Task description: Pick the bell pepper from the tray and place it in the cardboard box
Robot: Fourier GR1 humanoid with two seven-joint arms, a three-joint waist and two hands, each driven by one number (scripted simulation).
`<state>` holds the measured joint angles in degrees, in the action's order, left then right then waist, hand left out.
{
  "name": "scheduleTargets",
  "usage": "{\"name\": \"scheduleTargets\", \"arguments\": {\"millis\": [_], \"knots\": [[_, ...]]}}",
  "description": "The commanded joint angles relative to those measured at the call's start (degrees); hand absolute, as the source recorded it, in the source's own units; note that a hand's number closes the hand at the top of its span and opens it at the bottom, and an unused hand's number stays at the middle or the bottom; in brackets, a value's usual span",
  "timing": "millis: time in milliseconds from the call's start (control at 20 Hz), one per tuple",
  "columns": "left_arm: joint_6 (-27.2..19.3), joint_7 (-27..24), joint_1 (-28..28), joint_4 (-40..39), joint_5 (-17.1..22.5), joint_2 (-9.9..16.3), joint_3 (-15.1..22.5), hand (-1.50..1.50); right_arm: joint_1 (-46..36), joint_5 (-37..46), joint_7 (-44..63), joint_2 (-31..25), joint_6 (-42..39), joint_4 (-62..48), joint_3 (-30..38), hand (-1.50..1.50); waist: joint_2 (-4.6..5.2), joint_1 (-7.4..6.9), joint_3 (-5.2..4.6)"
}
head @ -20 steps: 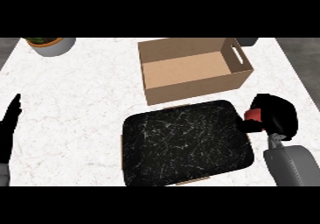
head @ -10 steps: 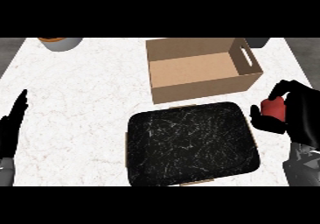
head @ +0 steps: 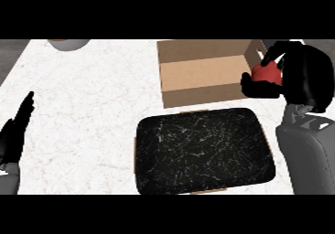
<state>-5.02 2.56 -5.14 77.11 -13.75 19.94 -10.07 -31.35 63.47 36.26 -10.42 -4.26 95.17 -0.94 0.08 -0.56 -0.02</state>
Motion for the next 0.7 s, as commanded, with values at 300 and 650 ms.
{"name": "scheduleTargets", "arguments": {"millis": [300,650], "knots": [[0.02,0.8,-1.81,-0.57,-1.04,-0.34,-0.02,0.0,-18.01,-4.52,-3.67,4.98,14.09,-29.39,8.93,1.5,0.34,-0.75,0.03],[2.13,0.69,-1.01,1.3,0.13,0.52,-0.52,0.0,-29.6,-7.49,-11.1,1.5,23.01,-54.36,16.39,1.5,0.84,-2.33,0.04]]}}
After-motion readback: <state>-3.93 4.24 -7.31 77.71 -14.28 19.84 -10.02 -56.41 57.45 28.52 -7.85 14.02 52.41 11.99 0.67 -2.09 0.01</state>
